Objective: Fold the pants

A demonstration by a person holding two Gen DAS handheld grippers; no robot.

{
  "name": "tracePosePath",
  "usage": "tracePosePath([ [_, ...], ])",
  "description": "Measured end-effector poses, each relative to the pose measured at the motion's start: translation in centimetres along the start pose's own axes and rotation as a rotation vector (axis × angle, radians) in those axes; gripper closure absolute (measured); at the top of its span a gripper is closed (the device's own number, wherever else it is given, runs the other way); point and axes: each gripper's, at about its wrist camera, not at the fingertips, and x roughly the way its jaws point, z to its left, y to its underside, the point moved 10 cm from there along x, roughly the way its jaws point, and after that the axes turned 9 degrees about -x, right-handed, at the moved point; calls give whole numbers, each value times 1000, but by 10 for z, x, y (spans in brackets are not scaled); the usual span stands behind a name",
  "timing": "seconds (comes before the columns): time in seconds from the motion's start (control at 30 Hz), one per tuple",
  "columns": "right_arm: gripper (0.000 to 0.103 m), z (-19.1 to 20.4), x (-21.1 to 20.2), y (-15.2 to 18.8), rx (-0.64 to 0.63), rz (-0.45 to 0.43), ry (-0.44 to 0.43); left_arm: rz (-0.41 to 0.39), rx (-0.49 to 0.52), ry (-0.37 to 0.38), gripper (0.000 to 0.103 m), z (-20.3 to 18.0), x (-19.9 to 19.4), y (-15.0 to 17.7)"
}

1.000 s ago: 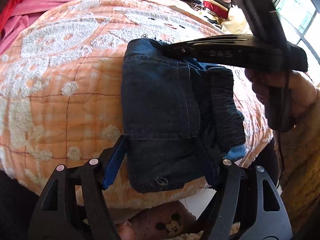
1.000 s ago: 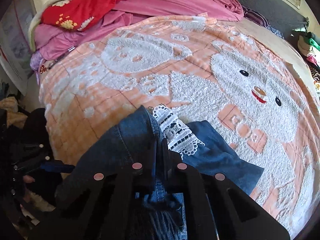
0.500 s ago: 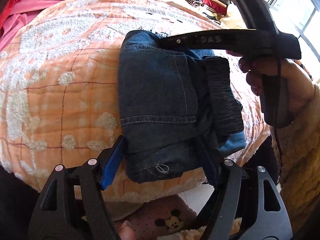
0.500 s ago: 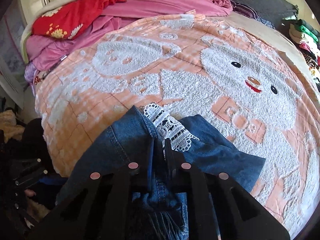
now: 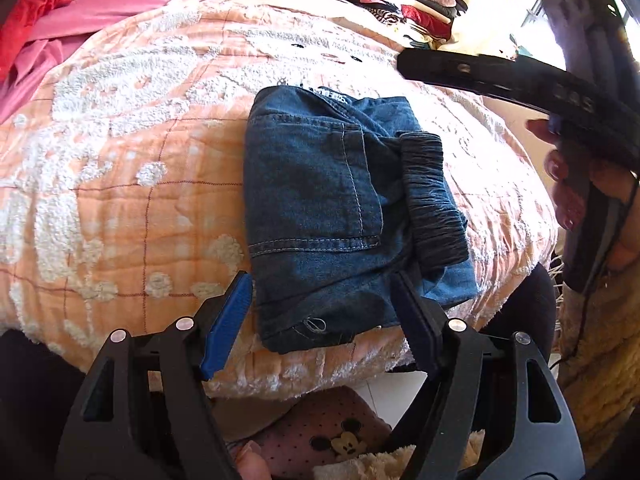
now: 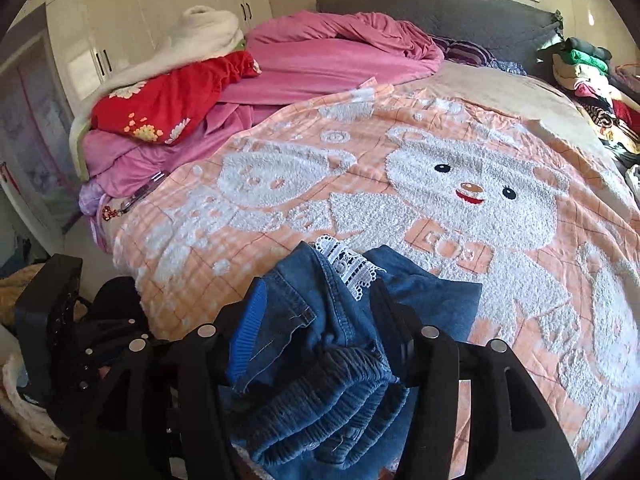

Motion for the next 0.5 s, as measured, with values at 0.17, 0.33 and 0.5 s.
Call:
tracePosePath([
  [0.17,39,13,-29,7,-2,-59,21,-33,-16,0,38,5,-14,-6],
  [0.33,34,36,-49,30,-37,-73,19,-83,-53,-36,38,28,-29,-20],
  [0.5,33,74,-47,58,-103,-34,-11,-102,-106,-53,38,51,-39,-28],
])
